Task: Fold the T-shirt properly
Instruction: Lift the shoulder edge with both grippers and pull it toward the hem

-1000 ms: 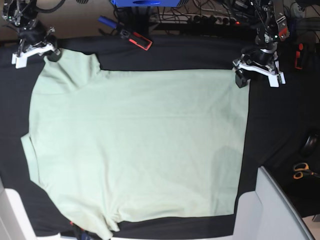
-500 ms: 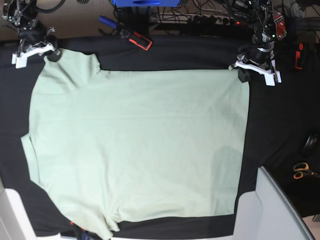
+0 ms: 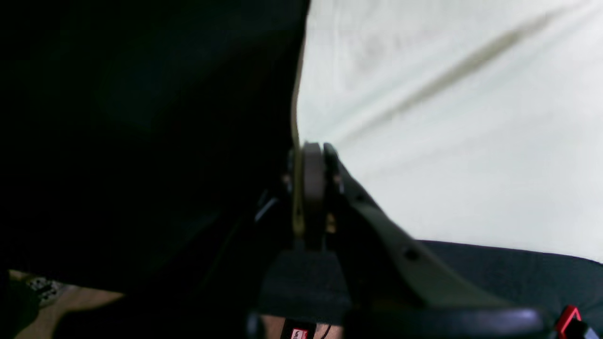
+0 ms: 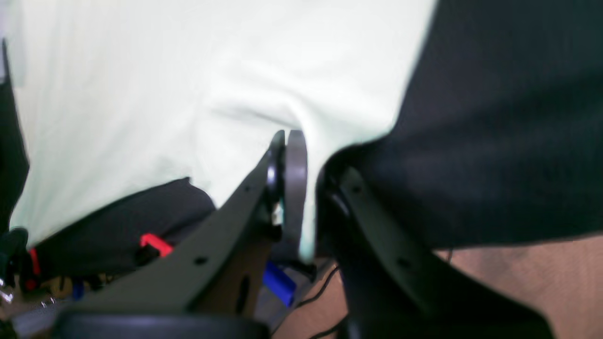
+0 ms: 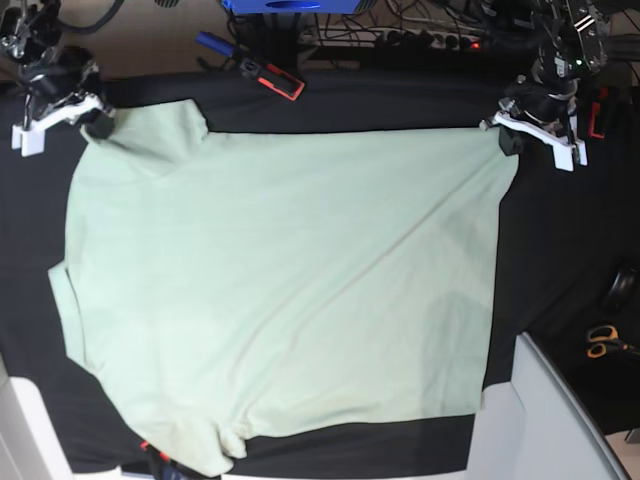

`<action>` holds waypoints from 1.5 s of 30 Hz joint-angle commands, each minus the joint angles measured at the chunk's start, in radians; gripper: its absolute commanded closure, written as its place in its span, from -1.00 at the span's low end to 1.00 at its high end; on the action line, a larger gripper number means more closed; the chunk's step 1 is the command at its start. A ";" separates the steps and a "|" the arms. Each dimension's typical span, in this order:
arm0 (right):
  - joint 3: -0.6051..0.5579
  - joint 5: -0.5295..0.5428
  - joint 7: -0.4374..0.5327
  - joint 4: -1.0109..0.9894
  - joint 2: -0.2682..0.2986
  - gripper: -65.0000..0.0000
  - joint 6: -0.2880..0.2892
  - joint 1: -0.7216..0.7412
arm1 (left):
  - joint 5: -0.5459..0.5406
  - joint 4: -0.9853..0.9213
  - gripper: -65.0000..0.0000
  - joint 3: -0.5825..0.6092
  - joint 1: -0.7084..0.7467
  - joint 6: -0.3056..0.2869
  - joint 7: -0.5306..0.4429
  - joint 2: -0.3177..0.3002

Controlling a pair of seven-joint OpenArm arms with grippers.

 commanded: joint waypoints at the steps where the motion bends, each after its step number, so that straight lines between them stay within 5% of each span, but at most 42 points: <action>1: 0.007 0.014 -0.009 0.038 0.007 0.99 0.009 -0.002 | -0.006 0.024 1.00 -0.007 0.008 0.002 -0.008 -0.008; 12: 0.007 0.014 -0.158 0.121 0.008 0.99 -0.009 0.107 | -0.006 0.021 1.00 0.001 -0.017 0.002 -0.005 -0.006; 16: 0.004 0.014 -0.161 0.121 0.013 0.99 -0.066 0.147 | -0.005 0.016 1.00 0.010 -0.031 0.002 -0.005 -0.006; 28: 0.006 0.014 -0.162 0.027 0.080 0.99 -0.077 0.259 | -0.005 -0.035 1.00 0.098 -0.084 0.006 -0.002 -0.006; 35: -0.001 0.014 -0.162 0.025 0.130 0.99 -0.132 0.325 | -0.005 -0.027 1.00 0.087 -0.167 0.006 0.127 -0.006; 45: -0.004 0.012 -0.216 -0.119 0.137 0.99 -0.134 0.437 | -0.005 -0.047 1.00 0.093 -0.255 0.006 0.127 0.021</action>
